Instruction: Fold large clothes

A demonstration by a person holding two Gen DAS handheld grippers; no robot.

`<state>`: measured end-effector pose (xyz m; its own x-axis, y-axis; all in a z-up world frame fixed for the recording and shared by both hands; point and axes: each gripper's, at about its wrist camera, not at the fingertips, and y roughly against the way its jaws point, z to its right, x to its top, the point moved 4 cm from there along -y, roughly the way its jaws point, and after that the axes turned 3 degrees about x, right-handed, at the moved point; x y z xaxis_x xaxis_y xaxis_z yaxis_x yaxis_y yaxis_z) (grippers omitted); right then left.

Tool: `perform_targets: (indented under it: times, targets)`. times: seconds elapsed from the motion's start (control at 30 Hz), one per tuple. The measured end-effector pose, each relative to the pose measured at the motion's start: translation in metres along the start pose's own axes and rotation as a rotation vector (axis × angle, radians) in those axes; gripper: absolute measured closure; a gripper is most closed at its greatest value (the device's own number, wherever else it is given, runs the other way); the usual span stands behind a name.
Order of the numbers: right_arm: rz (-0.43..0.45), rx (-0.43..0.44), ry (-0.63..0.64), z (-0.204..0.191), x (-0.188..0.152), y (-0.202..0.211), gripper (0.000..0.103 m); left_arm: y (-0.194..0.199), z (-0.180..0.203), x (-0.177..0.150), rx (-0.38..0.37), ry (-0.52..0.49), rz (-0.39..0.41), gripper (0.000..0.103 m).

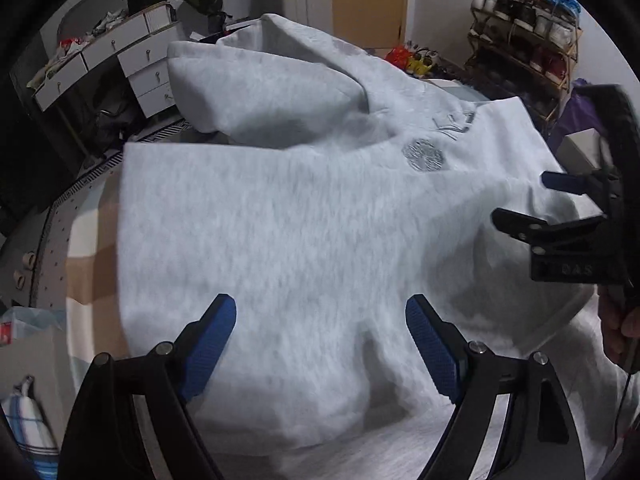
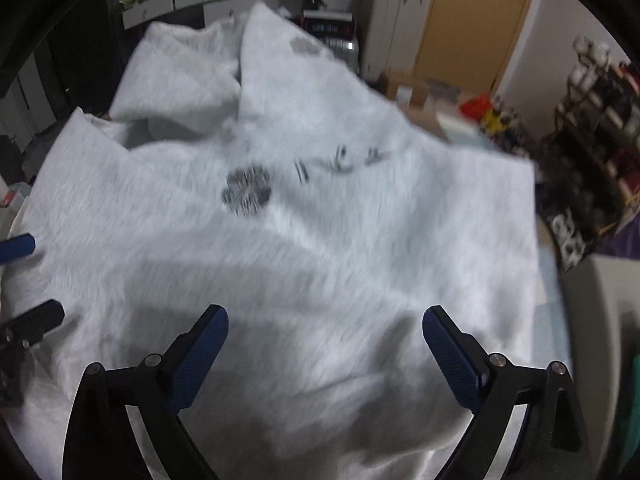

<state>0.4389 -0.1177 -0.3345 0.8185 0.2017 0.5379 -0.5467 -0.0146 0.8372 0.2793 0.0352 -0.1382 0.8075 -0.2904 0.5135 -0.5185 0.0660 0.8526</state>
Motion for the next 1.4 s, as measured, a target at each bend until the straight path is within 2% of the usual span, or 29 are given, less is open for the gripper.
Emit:
perform_targets:
  times: [0.1, 0.13, 0.17, 0.23, 0.3, 0.4, 0.5, 0.53, 0.63, 0.7, 0.77, 0.87, 0.93, 1.0, 1.1, 1.17, 1.2, 1.23, 1.3, 1.4]
  targets:
    - [0.055, -0.019, 0.033, -0.006, 0.009, 0.009, 0.006, -0.024, -0.014, 0.016, 0.014, 0.059, -0.051, 0.019]
    - [0.051, -0.014, 0.043, -0.011, 0.013, 0.006, 0.006, -0.031, -0.012, 0.014, 0.017, 0.072, -0.077, 0.019]
    - [0.036, -0.001, 0.055, -0.015, 0.015, 0.002, 0.011, -0.043, -0.012, 0.013, 0.009, 0.078, -0.113, 0.019]
    - [-0.001, -0.015, 0.089, -0.022, 0.016, -0.013, 0.016, -0.06, -0.009, 0.011, 0.042, 0.053, -0.138, 0.019]
    - [-0.024, -0.034, 0.091, -0.012, 0.017, -0.03, 0.016, -0.069, -0.004, 0.012, 0.062, 0.027, -0.138, 0.011]
    - [-0.054, 0.024, 0.031, 0.001, 0.017, -0.047, 0.012, -0.081, -0.002, 0.017, 0.04, 0.06, -0.174, 0.002]
    - [-0.127, 0.079, -0.044, 0.011, 0.024, -0.049, 0.017, -0.079, 0.0, 0.022, 0.038, 0.079, -0.168, 0.003]
    - [-0.107, 0.095, -0.06, 0.012, 0.027, -0.043, 0.02, -0.072, 0.001, 0.023, 0.02, 0.08, -0.157, 0.003]
    - [-0.036, 0.14, -0.035, 0.013, 0.021, -0.008, 0.018, -0.045, 0.011, 0.009, -0.063, 0.085, -0.116, 0.003]
    - [-0.021, 0.134, -0.001, 0.014, 0.01, 0.009, 0.018, -0.039, 0.014, -0.006, -0.051, 0.06, -0.111, 0.002]
    - [-0.014, 0.112, 0.039, 0.019, -0.004, 0.022, 0.018, -0.048, 0.006, -0.017, -0.017, 0.052, -0.144, 0.002]
    - [-0.009, -0.002, 0.076, 0.039, -0.019, 0.024, 0.013, -0.072, -0.012, -0.022, 0.059, 0.059, -0.181, 0.002]
    - [-0.077, -0.04, 0.082, 0.054, -0.025, 0.003, 0.013, -0.085, -0.02, -0.023, 0.021, 0.09, -0.187, 0.002]
    - [-0.121, -0.031, 0.063, 0.06, -0.03, -0.014, 0.012, -0.091, -0.02, -0.023, 0.022, 0.09, -0.177, 0.002]
    - [-0.124, -0.049, 0.102, 0.057, -0.023, -0.019, 0.008, -0.091, -0.02, -0.019, 0.012, 0.095, -0.191, 0.002]
    - [-0.117, -0.015, 0.098, 0.059, -0.015, -0.009, 0.009, -0.076, -0.016, -0.013, -0.037, 0.108, -0.165, 0.002]
    - [-0.083, 0.011, 0.083, 0.062, -0.008, 0.001, 0.009, -0.069, -0.018, -0.009, -0.056, 0.12, -0.142, 0.002]
    - [-0.052, 0.01, 0.069, 0.066, -0.003, 0.008, 0.008, -0.064, -0.022, -0.005, -0.058, 0.134, -0.116, 0.002]
    - [-0.047, -0.003, 0.066, 0.072, -0.002, 0.02, 0.008, -0.065, -0.035, 0.002, -0.013, 0.165, -0.082, 0.002]
    - [-0.118, -0.013, 0.092, 0.074, -0.007, 0.006, 0.008, -0.096, -0.044, -0.012, -0.012, 0.201, -0.164, 0.002]
